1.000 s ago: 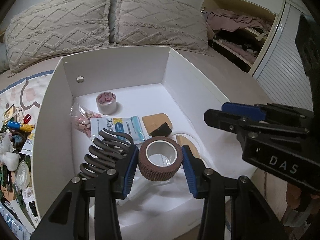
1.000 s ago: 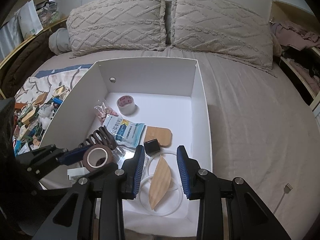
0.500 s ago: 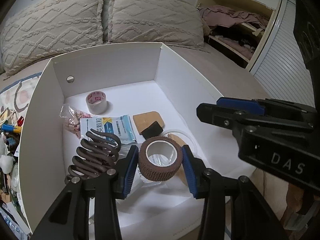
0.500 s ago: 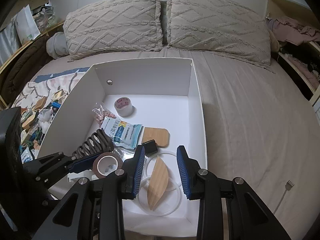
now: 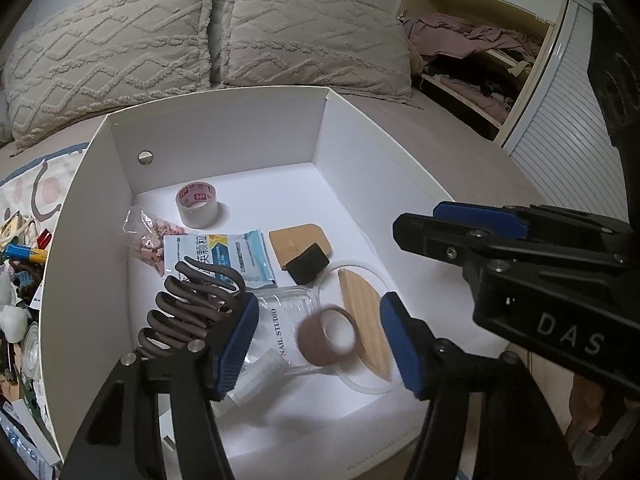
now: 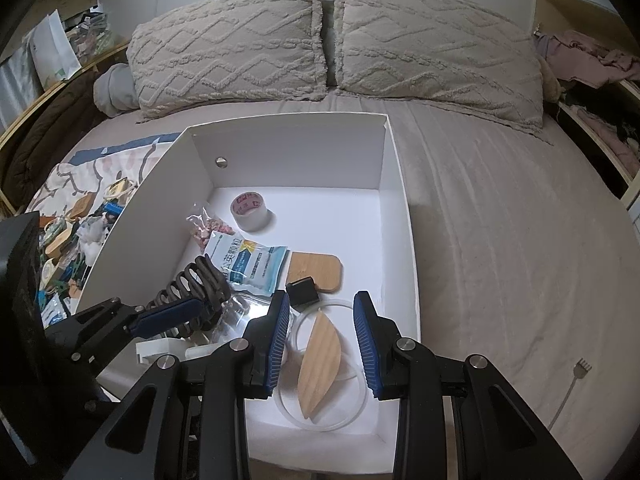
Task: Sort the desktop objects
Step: 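Open the right gripper releasing the wooden board while the left gripper releases the tape roll, then withdraw both open tools up and away from the box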
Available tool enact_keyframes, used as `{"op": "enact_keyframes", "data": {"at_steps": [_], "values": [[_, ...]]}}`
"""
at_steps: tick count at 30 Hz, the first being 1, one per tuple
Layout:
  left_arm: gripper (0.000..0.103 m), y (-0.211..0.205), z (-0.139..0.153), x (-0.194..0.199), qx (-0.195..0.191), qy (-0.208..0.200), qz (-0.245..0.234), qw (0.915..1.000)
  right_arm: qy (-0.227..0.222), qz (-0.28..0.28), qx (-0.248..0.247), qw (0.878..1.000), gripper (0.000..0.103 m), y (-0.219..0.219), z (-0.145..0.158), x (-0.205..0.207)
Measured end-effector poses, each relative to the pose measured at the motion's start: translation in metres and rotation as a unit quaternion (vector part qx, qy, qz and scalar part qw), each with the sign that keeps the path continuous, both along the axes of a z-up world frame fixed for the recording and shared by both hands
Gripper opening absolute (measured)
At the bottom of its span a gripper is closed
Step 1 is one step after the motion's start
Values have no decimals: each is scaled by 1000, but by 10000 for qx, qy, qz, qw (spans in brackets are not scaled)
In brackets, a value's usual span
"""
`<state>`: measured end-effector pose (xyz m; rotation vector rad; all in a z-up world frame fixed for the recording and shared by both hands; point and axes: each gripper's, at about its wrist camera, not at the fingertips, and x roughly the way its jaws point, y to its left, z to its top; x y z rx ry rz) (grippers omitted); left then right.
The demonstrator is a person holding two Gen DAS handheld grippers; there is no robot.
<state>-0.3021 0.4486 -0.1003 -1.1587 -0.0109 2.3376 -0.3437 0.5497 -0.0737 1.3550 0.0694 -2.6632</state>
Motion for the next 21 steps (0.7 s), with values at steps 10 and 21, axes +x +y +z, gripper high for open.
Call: {"op": "enact_keyframes", "data": {"at_steps": [10,21], "values": [[63,0,3,1,-2,37,6,10000,-3,-3,-14,10000,33,1,0,0],[63,-5,7,1,-10,77,-5,10000,39,-87,-167,9998,33,5,1,0]]}}
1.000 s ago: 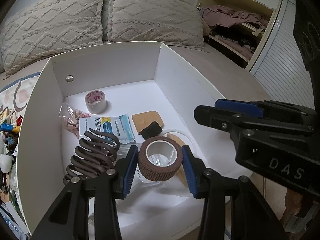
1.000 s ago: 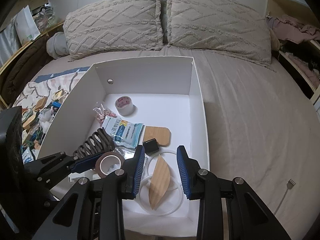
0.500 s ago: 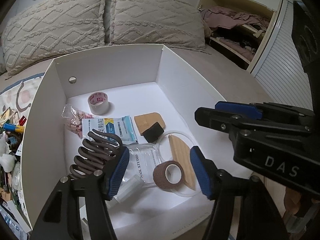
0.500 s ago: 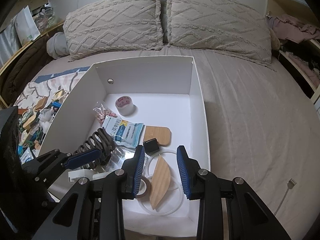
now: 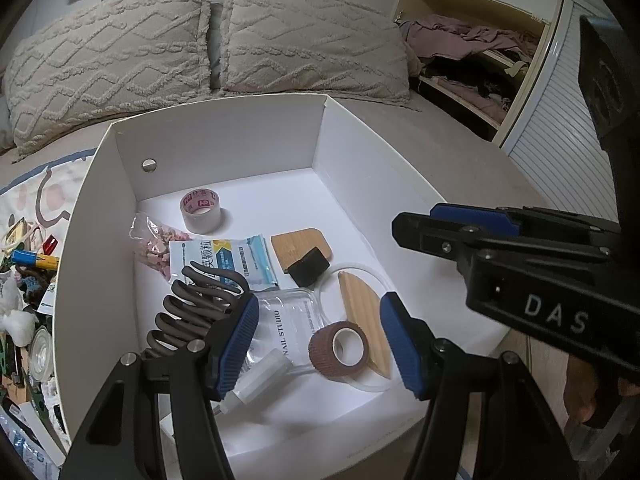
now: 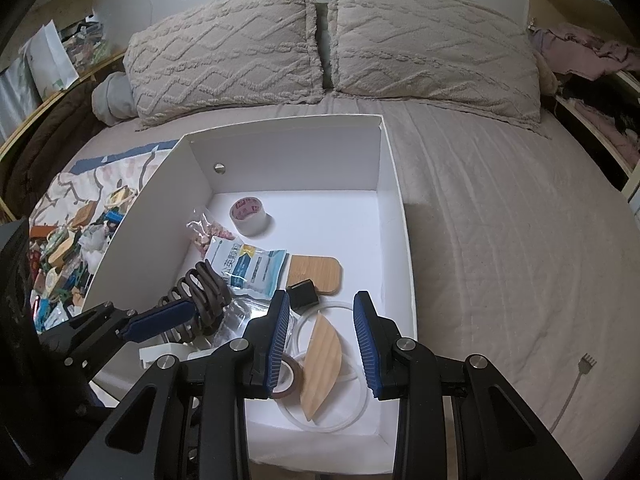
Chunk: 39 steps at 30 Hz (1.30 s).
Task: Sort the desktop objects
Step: 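Withdraw both open tools up and away from the box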
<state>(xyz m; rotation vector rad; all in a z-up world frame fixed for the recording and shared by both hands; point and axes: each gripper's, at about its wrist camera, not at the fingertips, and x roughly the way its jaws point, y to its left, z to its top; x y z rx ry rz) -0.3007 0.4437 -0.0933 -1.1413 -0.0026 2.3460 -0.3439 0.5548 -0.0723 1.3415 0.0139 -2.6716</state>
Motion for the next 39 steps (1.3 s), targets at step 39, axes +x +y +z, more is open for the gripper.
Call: {"op": "enact_keyframes", "data": {"at_steps": [39], "values": [[101,-89,36,0,-40,447,629,9970,222,-51,-227,9995,33,3,-3,8]]}}
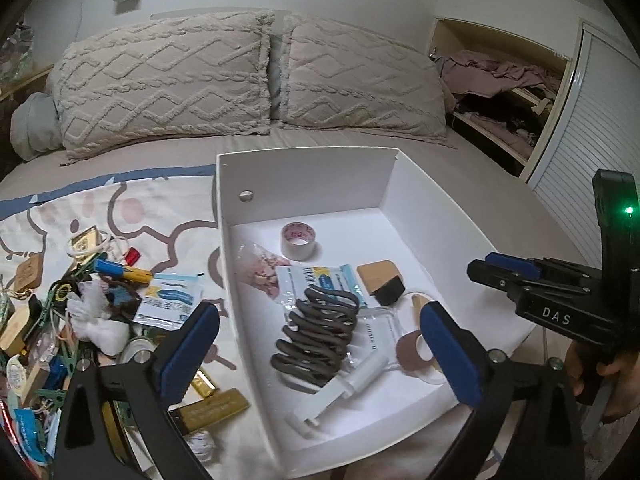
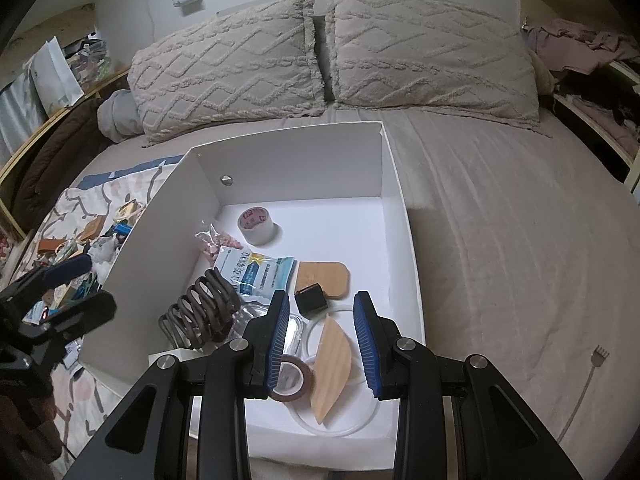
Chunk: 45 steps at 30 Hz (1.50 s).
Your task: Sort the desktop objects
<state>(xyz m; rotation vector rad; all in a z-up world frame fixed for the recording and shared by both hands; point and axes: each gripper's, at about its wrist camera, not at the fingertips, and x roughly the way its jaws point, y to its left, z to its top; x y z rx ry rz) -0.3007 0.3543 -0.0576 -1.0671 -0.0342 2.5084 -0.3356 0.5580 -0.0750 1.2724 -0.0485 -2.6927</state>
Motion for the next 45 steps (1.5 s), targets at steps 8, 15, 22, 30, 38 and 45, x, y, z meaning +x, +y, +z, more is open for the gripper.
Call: {"op": "enact_keyframes", "data": {"at_steps": [8,15,22,30,38,45], "values": [[101,-20,0,-1,-12,28,107,9999,72,-103,152,9998,44,-3,0,3],[103,-42,0,0,-28,13,179,9998,347,-83,289,9989,78,-16,10,12],[103,-64,2,4,-84,52,217,9997,519,-18,357,9980,103,-30,9,17],[103,-80,11,15,-248,261,143,9992,624,-44,446,9970,103,-45,9,31],[103,-98,19,30,-410,455,148,9980,706,-212,395,9965,103,-57,13,47],[103,-118,26,47,-404,496,207,9977,843,-225,407,9953,103,-76,26,67]]}}
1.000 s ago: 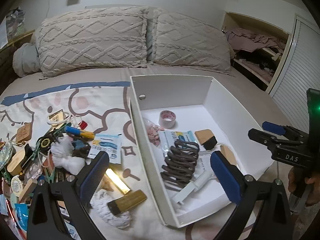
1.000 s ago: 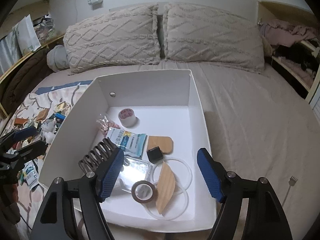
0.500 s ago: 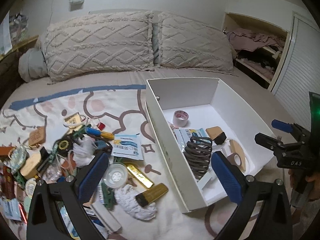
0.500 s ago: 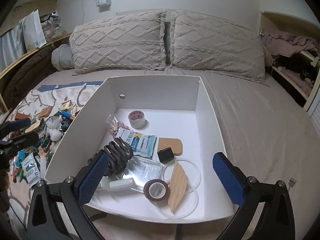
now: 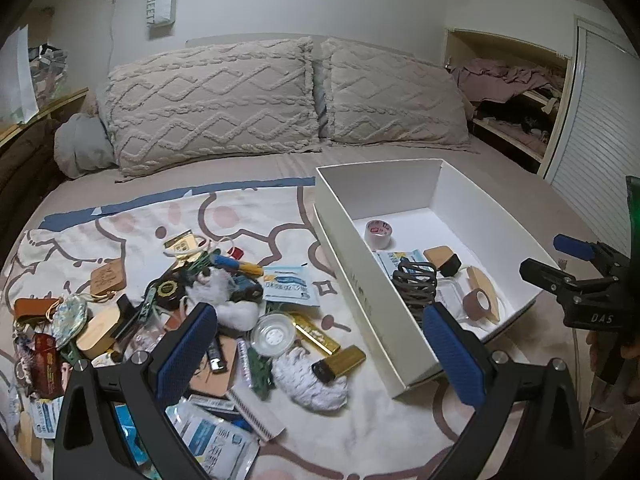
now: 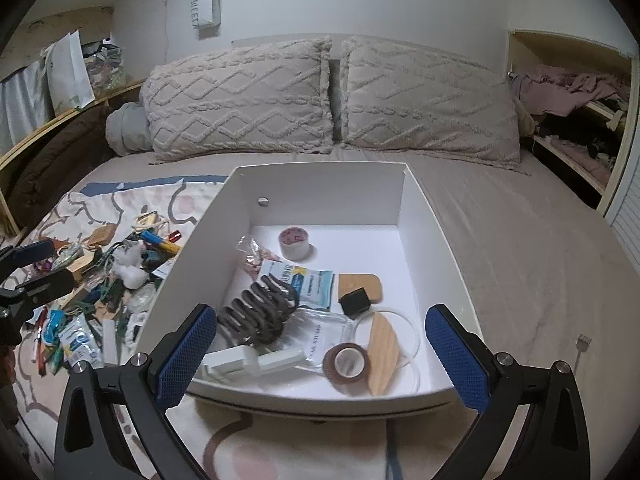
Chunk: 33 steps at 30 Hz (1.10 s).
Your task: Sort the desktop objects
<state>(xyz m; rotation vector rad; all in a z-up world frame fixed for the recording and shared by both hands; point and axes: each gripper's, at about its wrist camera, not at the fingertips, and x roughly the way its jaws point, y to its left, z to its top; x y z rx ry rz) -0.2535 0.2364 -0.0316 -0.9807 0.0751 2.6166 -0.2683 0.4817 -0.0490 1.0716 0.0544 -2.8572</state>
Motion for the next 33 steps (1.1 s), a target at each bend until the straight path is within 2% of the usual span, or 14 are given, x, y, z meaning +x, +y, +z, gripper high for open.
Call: {"op": "enact_keyframes", "data": {"at_steps": [10,21,33], "values": [[103,-40,22,31,54,254,102,9996,182,-85,-109,9997,103,-23,21,35],[103,-79,39,78,120,483,150,9986,456,50,6,9989,103,-62,44,87],[103,-108,51,130,193,697,209,9972,606,213,120,9979,103,-102,53,136]]}}
